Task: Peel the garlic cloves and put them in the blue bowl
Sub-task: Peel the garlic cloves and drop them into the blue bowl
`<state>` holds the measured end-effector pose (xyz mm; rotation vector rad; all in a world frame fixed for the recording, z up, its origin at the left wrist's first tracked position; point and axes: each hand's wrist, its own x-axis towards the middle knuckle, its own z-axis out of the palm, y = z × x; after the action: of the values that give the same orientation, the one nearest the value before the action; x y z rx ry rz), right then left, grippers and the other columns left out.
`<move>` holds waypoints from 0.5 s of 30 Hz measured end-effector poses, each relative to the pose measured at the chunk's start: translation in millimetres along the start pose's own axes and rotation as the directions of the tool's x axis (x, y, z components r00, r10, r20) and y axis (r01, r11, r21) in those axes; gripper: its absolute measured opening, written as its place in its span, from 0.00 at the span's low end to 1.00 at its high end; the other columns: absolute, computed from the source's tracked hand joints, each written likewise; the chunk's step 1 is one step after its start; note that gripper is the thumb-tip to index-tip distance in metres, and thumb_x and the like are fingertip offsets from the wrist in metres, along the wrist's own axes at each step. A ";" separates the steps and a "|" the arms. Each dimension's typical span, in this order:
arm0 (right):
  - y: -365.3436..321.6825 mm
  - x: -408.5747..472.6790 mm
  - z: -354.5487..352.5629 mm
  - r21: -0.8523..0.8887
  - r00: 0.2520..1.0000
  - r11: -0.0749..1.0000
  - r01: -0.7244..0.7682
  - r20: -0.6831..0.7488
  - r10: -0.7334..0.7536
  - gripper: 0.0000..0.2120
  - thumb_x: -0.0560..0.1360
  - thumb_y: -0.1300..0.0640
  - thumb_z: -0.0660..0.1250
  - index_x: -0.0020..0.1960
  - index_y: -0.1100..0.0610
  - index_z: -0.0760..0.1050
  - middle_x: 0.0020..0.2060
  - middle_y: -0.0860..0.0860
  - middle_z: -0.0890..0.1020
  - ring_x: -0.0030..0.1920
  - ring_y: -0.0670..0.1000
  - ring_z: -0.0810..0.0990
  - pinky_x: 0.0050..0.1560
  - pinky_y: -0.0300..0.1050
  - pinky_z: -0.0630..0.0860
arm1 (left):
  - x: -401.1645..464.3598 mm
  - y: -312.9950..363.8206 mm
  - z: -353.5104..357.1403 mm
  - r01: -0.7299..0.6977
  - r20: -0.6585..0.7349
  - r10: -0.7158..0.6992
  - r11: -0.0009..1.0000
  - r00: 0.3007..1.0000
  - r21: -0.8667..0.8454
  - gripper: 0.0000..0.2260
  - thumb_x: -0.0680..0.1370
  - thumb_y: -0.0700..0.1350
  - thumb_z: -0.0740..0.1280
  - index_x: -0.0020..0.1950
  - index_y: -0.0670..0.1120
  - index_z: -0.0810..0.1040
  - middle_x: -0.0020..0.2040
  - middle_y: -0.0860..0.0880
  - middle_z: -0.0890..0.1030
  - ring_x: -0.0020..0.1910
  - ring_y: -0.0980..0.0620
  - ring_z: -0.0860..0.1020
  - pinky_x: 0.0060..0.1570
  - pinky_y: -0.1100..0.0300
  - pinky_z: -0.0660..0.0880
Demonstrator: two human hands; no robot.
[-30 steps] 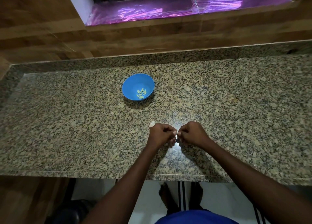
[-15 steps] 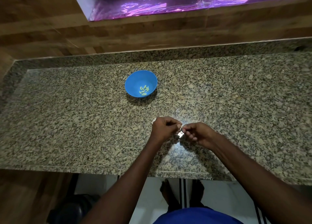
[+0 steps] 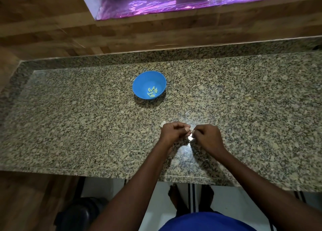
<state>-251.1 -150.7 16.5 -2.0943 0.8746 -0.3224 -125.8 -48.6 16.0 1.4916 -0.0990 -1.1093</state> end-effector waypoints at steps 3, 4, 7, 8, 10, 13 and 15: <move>-5.7 16.1 -7.1 0.496 0.836 0.674 -0.548 0.350 0.422 0.14 0.74 0.64 0.63 0.31 0.63 0.78 0.23 0.55 0.75 0.21 0.49 0.67 0.23 0.39 0.61 | -2.4 -8.3 0.2 -0.159 0.017 0.158 0.984 0.987 0.082 0.06 0.75 0.31 0.72 0.52 0.34 0.83 0.41 0.41 0.85 0.40 0.48 0.84 0.44 0.59 0.81; -3.3 19.8 -7.3 0.532 0.759 0.541 -0.651 0.465 0.456 0.15 0.75 0.63 0.61 0.30 0.63 0.76 0.21 0.54 0.72 0.19 0.48 0.64 0.21 0.37 0.58 | -2.0 -8.9 0.3 -0.172 0.015 0.171 0.982 0.985 0.078 0.06 0.75 0.31 0.72 0.52 0.35 0.84 0.41 0.41 0.85 0.40 0.48 0.84 0.45 0.59 0.81; 4.6 25.2 -4.1 0.611 0.672 0.287 -0.738 0.626 0.396 0.18 0.76 0.63 0.56 0.29 0.62 0.73 0.20 0.51 0.68 0.17 0.46 0.60 0.18 0.33 0.54 | -3.1 -4.7 4.5 -0.129 0.010 0.129 0.992 0.992 -0.016 0.05 0.76 0.31 0.71 0.50 0.36 0.84 0.41 0.41 0.85 0.39 0.49 0.84 0.45 0.61 0.81; 4.4 23.8 -5.2 0.608 0.697 0.341 -0.717 0.610 0.377 0.17 0.76 0.63 0.57 0.30 0.62 0.74 0.20 0.51 0.69 0.18 0.46 0.61 0.18 0.34 0.55 | -3.9 -3.0 5.6 -0.086 0.003 0.086 0.994 0.996 -0.072 0.04 0.76 0.31 0.71 0.50 0.36 0.83 0.41 0.41 0.85 0.39 0.49 0.84 0.44 0.62 0.82; 3.4 21.0 -10.7 0.495 0.830 0.682 -0.539 0.451 0.328 0.15 0.75 0.62 0.61 0.31 0.61 0.77 0.22 0.53 0.74 0.21 0.49 0.67 0.22 0.38 0.60 | -4.5 -2.6 4.8 0.018 -0.010 -0.020 0.983 1.000 -0.185 0.04 0.76 0.31 0.70 0.49 0.36 0.83 0.41 0.41 0.85 0.38 0.50 0.84 0.43 0.63 0.82; 2.6 21.5 -14.7 0.039 0.982 0.999 0.023 0.185 -0.030 0.12 0.71 0.56 0.64 0.30 0.57 0.79 0.23 0.50 0.77 0.24 0.50 0.73 0.27 0.41 0.67 | -5.0 -3.4 0.5 0.131 -0.006 -0.137 0.960 0.991 -0.246 0.03 0.77 0.31 0.69 0.49 0.35 0.82 0.40 0.41 0.85 0.37 0.51 0.84 0.41 0.63 0.82; 0.4 18.0 -11.2 -0.233 0.969 0.946 0.227 0.147 -0.196 0.12 0.70 0.54 0.63 0.30 0.57 0.72 0.22 0.50 0.73 0.24 0.51 0.71 0.27 0.43 0.64 | -4.5 -2.3 -0.2 0.165 -0.021 -0.175 0.957 0.984 -0.238 0.03 0.77 0.32 0.70 0.49 0.34 0.82 0.39 0.41 0.85 0.36 0.51 0.84 0.41 0.62 0.82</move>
<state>-243.8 -169.8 21.9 -2.4214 0.6441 -0.2013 -129.3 -45.0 16.6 1.3263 0.1886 -1.1829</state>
